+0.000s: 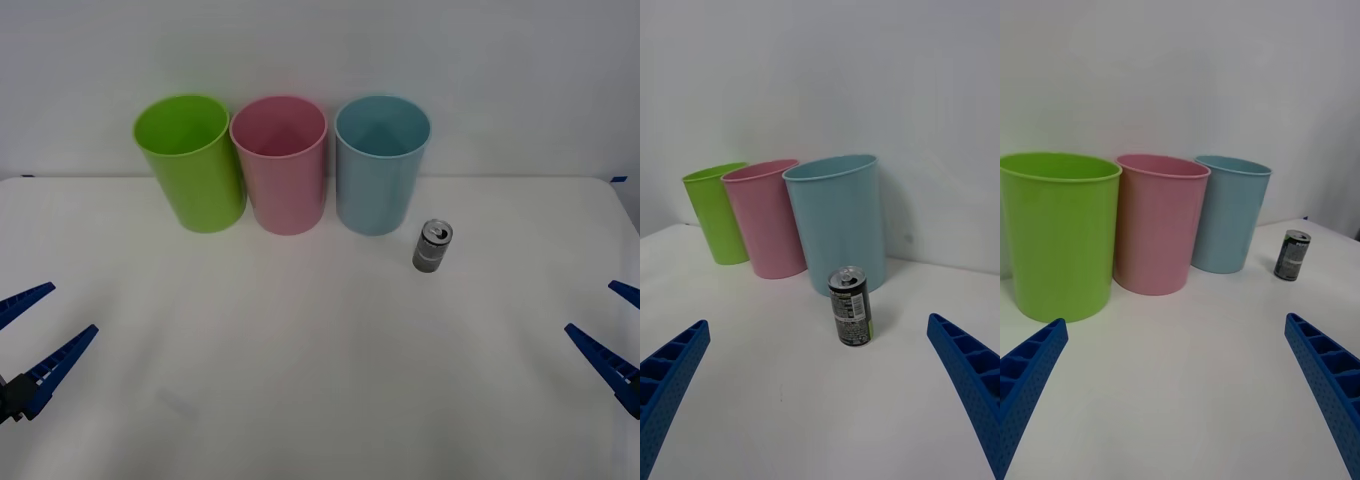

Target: Grasp the object on the table and drop it into the matching bin: aluminum can to the light blue bin, PET bottle to the pink bin.

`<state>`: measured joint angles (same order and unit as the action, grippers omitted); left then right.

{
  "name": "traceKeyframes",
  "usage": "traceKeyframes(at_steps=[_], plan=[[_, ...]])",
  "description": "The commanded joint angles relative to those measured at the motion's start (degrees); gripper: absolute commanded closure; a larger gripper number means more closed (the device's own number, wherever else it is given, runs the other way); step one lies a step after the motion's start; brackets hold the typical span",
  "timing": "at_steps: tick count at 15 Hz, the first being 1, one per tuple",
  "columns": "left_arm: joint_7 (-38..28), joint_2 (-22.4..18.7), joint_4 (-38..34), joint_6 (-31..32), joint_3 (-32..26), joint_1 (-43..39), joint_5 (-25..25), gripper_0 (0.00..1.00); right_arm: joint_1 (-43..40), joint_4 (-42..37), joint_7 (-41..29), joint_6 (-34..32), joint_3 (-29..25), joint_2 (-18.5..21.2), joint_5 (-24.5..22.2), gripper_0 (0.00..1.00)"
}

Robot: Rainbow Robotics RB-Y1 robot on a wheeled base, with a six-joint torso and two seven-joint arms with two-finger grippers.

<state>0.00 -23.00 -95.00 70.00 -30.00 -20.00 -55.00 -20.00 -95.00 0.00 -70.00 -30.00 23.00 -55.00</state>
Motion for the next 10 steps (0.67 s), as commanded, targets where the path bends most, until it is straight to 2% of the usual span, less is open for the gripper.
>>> traceKeyframes(at_steps=[1, 3, 10], plan=[[0.0, 0.0, 0.0, 0.0, 0.0, 0.0, 0.0, 0.00, 0.0, 0.0, 0.0, 0.0, 0.0, 0.0, 0.0, 0.00], [0.0, 0.0, 0.0, 0.0, 0.0, 0.0, 0.0, 0.00, 0.4, 0.1, 0.0, -0.1, 0.3, -1.8, 0.1, 0.00], [0.0, 0.0, 0.0, 0.0, 0.0, 0.0, 0.0, 0.00, 1.5, -0.5, 0.9, 6.1, 5.3, -1.5, 0.2, 0.00]])
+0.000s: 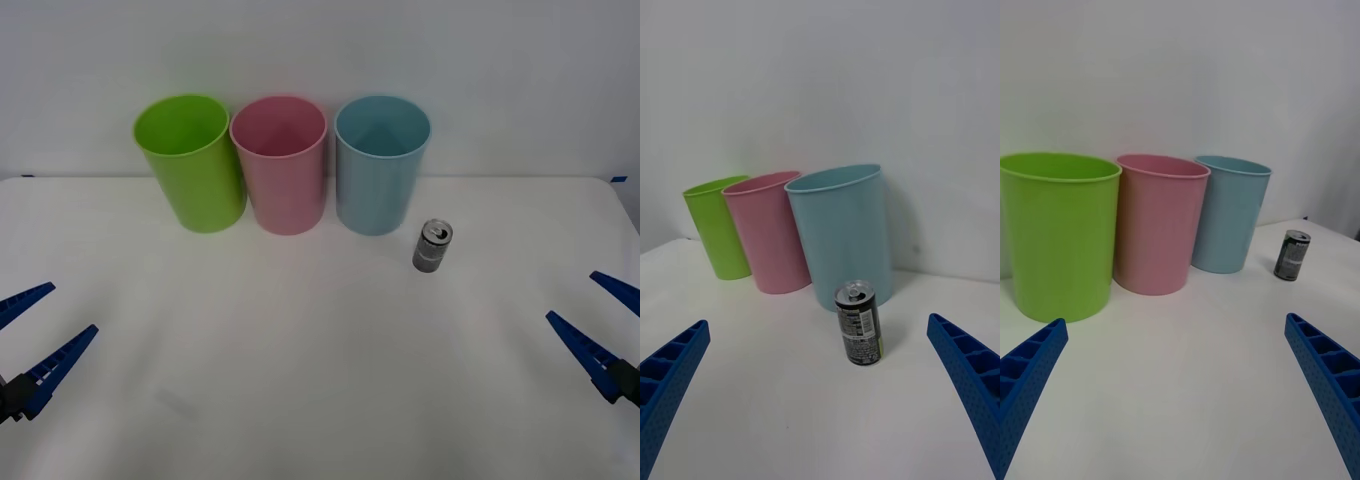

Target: Grasp the object on the table and drop it into the matching bin: aluminum can to the light blue bin, PET bottle to the pink bin.

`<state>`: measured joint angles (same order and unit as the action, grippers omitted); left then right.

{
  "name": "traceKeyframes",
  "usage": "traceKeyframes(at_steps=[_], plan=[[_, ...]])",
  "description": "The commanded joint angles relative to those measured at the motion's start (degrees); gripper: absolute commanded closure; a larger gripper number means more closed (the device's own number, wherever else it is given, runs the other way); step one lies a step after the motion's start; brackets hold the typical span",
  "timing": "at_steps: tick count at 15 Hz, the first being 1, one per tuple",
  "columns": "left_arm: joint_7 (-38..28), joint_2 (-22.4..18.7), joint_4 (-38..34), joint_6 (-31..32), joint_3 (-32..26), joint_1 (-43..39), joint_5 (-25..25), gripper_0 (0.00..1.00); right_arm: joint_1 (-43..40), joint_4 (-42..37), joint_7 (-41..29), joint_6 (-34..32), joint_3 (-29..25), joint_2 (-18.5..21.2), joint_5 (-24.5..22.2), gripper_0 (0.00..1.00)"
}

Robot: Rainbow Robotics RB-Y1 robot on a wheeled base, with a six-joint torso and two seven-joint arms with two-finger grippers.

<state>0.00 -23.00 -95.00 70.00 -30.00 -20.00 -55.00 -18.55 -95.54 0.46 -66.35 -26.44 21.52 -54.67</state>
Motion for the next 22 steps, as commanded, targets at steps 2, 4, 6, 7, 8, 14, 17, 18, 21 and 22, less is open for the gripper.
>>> traceKeyframes(at_steps=[2, 4, 6, 7, 8, 14, 17, 18, 21, 22], plan=[[0.0, 0.0, 0.0, 0.0, 0.0, 0.0, 0.0, 0.00, 0.5, 0.0, 1.3, 5.4, 3.9, 0.0, -0.9, 0.00], [0.0, 0.0, 0.0, 0.0, 0.0, 0.0, 0.0, 0.00, 0.6, 0.0, 3.1, 8.0, 6.0, -0.1, -0.9, 0.00], [0.0, 0.0, 0.0, 0.0, 0.0, 0.0, 0.0, 0.00, 0.6, 0.0, 8.2, 11.4, 8.0, 0.0, -1.0, 0.00], [0.0, 0.0, 0.0, 0.0, 0.0, 0.0, 0.0, 0.00, 0.7, 0.2, 10.4, 13.3, 9.3, -0.1, -0.9, 0.00], [0.0, 0.0, 0.0, 0.0, 0.0, 0.0, 0.0, 0.00, 1.0, 0.7, 12.1, 14.5, 10.4, 0.0, -1.0, 0.00], [0.0, 0.0, 0.0, 0.0, 0.0, 0.0, 0.0, 0.00, 6.8, 9.8, 15.3, 15.5, 14.5, -0.1, -1.8, 0.00], [0.0, 0.0, 0.0, 0.0, 0.0, 0.0, 0.0, 0.00, 9.8, 13.8, 16.5, 17.4, 17.1, -0.3, -1.7, 0.00], [0.0, 0.0, 0.0, 0.0, 0.0, 0.0, 0.0, 0.00, 10.6, 14.9, 17.0, 17.9, 17.6, -0.8, -1.8, 0.00], [0.0, 0.0, 0.0, 0.0, 0.0, 0.0, 0.0, 0.00, 13.6, 17.7, 18.4, 20.1, 17.4, -3.9, -4.5, 0.00], [0.0, 0.0, 0.0, 0.0, 0.0, 0.0, 0.0, 0.00, 14.3, 18.0, 18.7, 21.2, 17.5, -4.6, -5.4, 0.00]])
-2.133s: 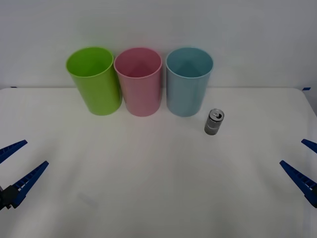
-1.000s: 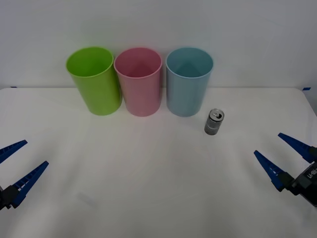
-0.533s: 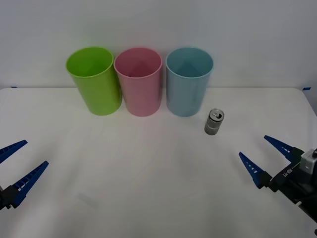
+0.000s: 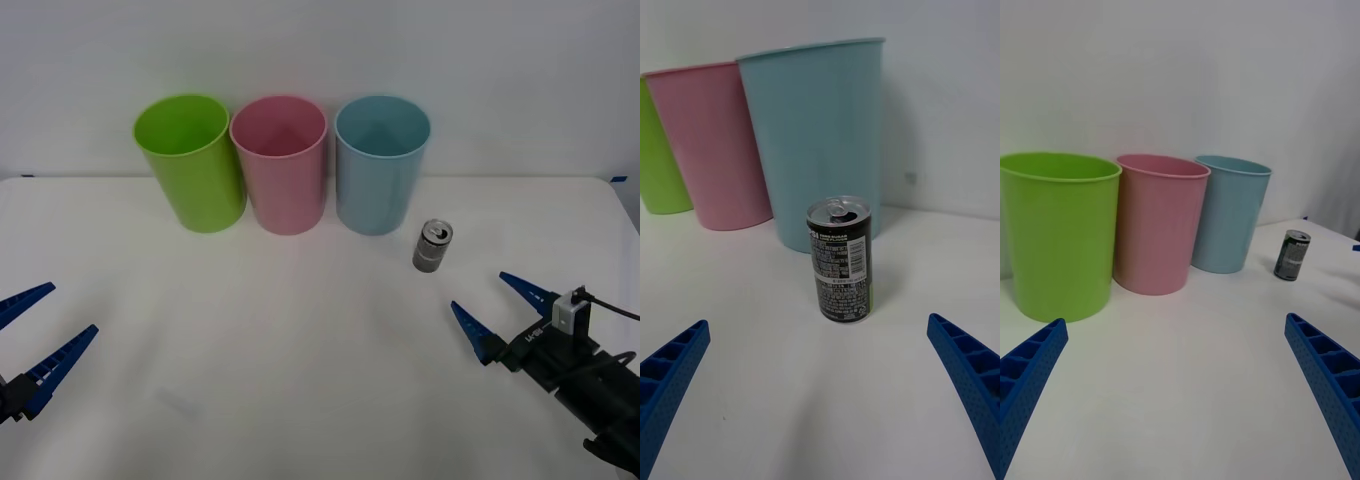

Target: Grasp the object on the table and drop it into the matching bin: aluminum can to the light blue bin, PET bottle to the pink bin.

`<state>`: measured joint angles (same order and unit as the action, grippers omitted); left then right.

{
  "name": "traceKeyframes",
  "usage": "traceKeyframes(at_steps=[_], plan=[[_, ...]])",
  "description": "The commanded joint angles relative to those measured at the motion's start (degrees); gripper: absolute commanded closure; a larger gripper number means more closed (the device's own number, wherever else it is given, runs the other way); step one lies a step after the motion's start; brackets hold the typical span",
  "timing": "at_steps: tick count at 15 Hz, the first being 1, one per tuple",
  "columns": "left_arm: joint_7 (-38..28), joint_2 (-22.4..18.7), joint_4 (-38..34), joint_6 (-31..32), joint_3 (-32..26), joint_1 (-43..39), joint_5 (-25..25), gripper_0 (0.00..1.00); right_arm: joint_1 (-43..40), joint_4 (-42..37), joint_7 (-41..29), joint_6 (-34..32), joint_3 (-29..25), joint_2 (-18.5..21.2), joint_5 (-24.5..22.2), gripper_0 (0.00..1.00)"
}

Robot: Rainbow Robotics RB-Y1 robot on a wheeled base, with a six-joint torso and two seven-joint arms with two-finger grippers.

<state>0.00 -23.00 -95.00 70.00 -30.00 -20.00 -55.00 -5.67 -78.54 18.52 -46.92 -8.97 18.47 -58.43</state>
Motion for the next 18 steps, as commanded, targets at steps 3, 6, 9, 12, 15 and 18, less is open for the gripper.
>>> traceKeyframes(at_steps=[3, 6, 9, 12, 15, 18], plan=[[0.0, 0.0, 0.0, 0.0, 0.0, 0.0, 0.0, 0.00, 2.9, 1.3, 1.8, 5.0, 0.0, -4.0, -3.7, 0.00], [0.0, 0.0, 0.0, 0.0, 0.0, 0.0, 0.0, 0.00, 6.3, 5.3, 2.8, 6.1, 0.4, -5.6, -4.1, 0.00], [0.0, 0.0, 0.0, 0.0, 0.0, 0.0, 0.0, 0.00, 8.4, 7.0, 4.0, 8.3, 1.6, -6.4, -4.1, 0.00], [0.0, 0.0, 0.0, 0.0, 0.0, 0.0, 0.0, 0.00, 9.5, 7.2, 4.9, 11.8, 3.0, -7.3, -4.1, 0.00], [0.0, 0.0, 0.0, 0.0, 0.0, 0.0, 0.0, 0.00, 12.9, 11.0, 5.9, 12.9, 3.2, -8.1, -4.1, 0.00], [0.0, 0.0, 0.0, 0.0, 0.0, 0.0, 0.0, 0.00, 15.3, 13.2, 7.0, 14.9, 3.2, -9.1, -5.0, 0.00]])
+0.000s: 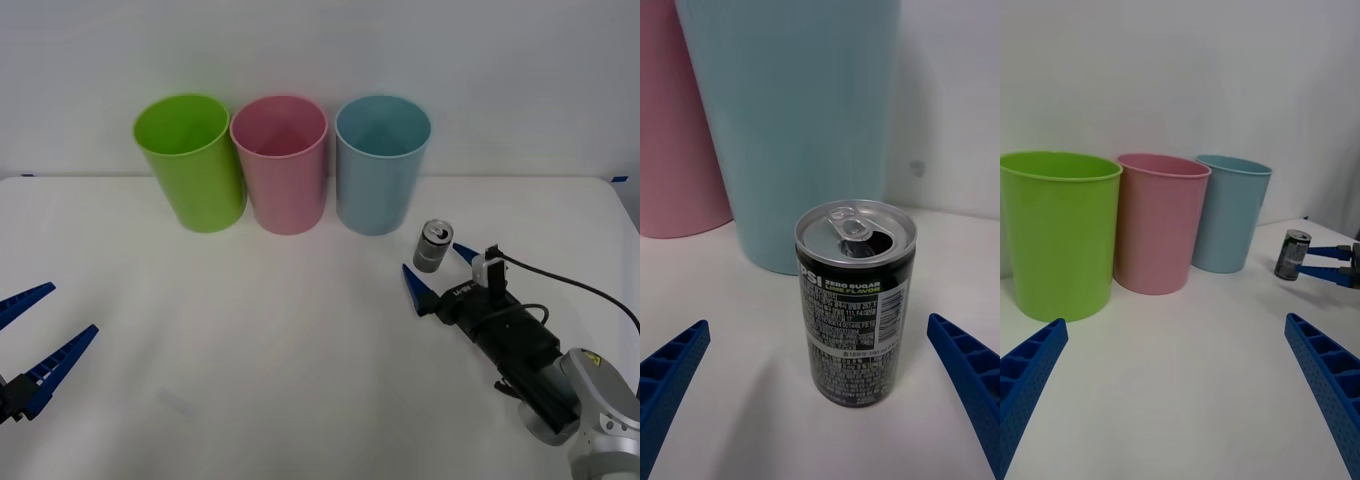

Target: Grasp the object on the table and drop it into the matching bin: aluminum can to the light blue bin, PET bottle to the pink bin.

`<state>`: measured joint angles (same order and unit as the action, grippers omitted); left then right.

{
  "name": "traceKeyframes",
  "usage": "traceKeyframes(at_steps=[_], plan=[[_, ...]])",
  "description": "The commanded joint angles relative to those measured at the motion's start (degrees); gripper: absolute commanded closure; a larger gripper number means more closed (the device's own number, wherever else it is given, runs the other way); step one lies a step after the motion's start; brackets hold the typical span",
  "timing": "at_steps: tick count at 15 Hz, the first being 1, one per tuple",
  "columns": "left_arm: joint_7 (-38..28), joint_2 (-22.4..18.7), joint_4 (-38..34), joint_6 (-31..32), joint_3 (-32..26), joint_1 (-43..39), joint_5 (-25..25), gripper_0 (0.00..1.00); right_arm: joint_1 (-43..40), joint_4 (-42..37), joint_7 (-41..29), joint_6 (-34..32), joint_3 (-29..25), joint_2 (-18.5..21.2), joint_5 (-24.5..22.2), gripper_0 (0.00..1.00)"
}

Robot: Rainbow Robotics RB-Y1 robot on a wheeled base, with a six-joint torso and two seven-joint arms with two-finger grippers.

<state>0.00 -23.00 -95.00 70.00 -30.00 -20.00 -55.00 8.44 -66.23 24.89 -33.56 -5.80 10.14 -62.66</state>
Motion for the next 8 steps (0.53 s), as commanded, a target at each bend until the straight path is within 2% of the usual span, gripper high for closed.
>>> traceKeyframes(at_steps=[1, 8], plan=[[0.0, 0.0, 0.0, 0.0, 0.0, 0.0, 0.0, 0.00, 1.8, 0.9, 0.9, 3.0, 0.0, -1.3, -1.4, 0.00], [0.0, 0.0, 0.0, 0.0, 0.0, 0.0, 0.0, 0.00, 8.7, 8.8, 3.1, 4.7, -2.6, -3.4, -3.2, 0.00]])
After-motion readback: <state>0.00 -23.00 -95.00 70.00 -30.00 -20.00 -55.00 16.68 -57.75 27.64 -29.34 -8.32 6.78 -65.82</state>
